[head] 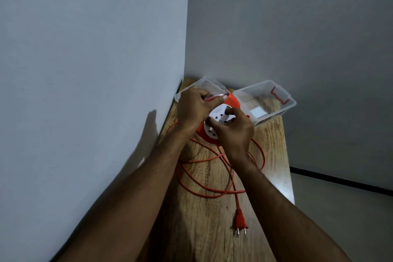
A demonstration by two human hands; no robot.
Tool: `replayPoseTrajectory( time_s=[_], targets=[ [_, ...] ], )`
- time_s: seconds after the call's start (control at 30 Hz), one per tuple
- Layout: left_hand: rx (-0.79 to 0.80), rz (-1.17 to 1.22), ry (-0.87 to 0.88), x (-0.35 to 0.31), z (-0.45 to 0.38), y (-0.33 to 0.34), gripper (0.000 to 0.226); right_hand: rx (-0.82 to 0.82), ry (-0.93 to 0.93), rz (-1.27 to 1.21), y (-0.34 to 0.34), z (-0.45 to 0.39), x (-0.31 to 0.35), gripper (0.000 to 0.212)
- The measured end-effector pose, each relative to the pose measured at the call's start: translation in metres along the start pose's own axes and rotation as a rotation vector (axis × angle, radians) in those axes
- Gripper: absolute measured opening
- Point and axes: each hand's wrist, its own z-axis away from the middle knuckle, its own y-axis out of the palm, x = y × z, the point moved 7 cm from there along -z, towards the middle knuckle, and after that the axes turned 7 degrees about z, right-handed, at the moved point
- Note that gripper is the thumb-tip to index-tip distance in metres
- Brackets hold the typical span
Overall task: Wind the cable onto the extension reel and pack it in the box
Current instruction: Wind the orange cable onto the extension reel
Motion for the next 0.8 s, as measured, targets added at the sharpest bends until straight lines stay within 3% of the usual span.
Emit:
replayPoseTrajectory(
  time_s=[0.1,0.2,0.27,0.37,0.43,0.5,0.57,0.63,0.73,0.8],
  targets=[
    [-0.044,-0.009,0.02,-0.005,0.003,0.0,0.042,0.011,0.486,-0.185,0.019,0.0,-0.034,0.058],
    [-0.06,-0.056,0.072,-0.009,0.006,0.002,0.043,0.215,1.018,-0.699,0.057,0.017,-0.04,0.068],
    [-0.049,-0.084,0.086,-0.01,0.007,0.003,0.045,0.283,1.063,-0.936,0.061,0.02,-0.027,0.067],
    [-0.059,-0.071,0.028,0.001,0.001,-0.004,0.043,0.29,1.054,-0.975,0.048,0.029,-0.018,0.047],
    [-0.063,-0.038,-0.047,0.014,-0.003,-0.01,0.045,0.196,0.905,-0.816,0.033,0.028,-0.026,0.03],
    [-0.064,-0.031,-0.085,0.021,-0.006,-0.014,0.046,0.024,0.508,-0.419,0.004,0.018,-0.025,0.022],
    [-0.046,-0.025,-0.093,0.02,-0.006,-0.014,0.042,-0.036,0.042,-0.005,-0.01,0.016,-0.004,0.025],
    [-0.027,-0.023,-0.094,0.017,-0.004,-0.011,0.038,0.032,-0.24,0.267,-0.002,0.021,0.012,0.039],
    [-0.008,0.014,-0.065,0.012,-0.002,-0.004,0.033,0.11,-0.346,0.531,0.013,0.022,0.018,0.062],
    [0.006,0.03,-0.039,0.008,-0.001,-0.001,0.033,0.137,-0.335,0.553,0.016,0.02,0.018,0.069]
  ],
)
